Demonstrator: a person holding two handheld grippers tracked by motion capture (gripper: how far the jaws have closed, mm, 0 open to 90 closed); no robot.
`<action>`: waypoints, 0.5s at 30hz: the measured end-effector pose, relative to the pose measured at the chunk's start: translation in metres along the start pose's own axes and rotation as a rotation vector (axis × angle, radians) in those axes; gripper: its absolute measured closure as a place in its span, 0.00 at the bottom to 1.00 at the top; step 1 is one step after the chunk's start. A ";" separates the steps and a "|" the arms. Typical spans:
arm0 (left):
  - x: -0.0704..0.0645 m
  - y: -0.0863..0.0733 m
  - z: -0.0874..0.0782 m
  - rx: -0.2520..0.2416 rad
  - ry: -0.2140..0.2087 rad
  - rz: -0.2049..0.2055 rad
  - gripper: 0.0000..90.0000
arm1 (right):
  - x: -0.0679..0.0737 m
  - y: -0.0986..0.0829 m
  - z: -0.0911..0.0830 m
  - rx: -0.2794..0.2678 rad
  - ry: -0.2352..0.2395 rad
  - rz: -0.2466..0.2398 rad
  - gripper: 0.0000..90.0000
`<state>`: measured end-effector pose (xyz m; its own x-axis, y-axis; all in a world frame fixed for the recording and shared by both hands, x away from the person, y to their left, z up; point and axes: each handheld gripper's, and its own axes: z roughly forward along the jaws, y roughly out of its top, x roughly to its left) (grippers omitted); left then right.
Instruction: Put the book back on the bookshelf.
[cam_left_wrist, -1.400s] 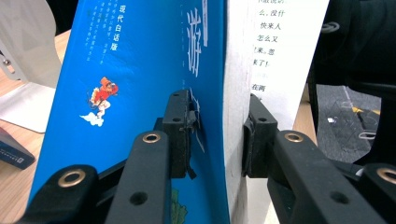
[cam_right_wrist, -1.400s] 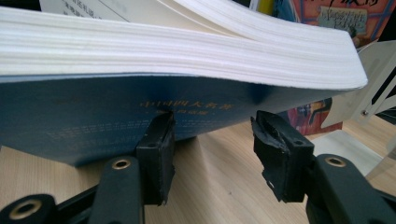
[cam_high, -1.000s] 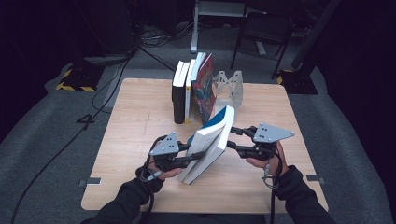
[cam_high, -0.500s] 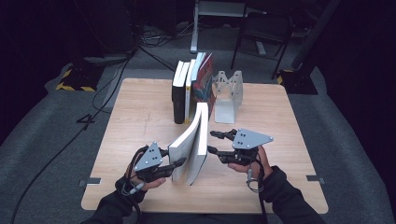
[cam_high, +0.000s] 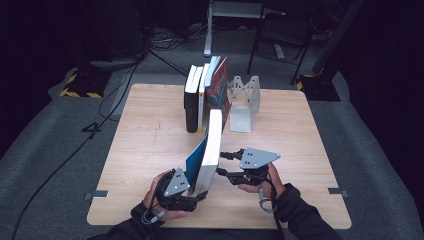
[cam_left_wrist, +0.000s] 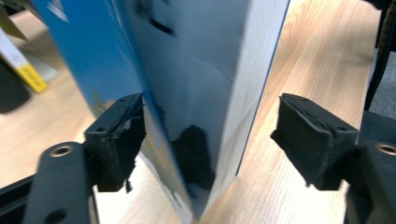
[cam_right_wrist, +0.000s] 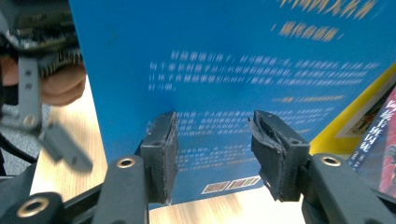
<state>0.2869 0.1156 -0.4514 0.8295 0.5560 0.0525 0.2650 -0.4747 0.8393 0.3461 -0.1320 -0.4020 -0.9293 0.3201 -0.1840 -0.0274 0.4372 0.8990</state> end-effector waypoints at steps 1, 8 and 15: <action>-0.003 0.000 0.004 -0.004 0.015 -0.003 0.25 | 0.001 -0.001 0.002 0.003 0.001 0.004 0.56; -0.014 0.002 0.014 -0.057 0.146 -0.039 0.22 | 0.002 -0.004 0.009 0.001 0.001 0.022 0.55; -0.011 0.002 0.019 -0.095 0.222 -0.087 0.29 | 0.004 -0.005 0.016 -0.008 -0.006 0.031 0.53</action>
<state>0.2875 0.0954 -0.4606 0.6744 0.7333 0.0869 0.2744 -0.3581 0.8925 0.3488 -0.1195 -0.4133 -0.9276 0.3383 -0.1584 -0.0017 0.4203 0.9074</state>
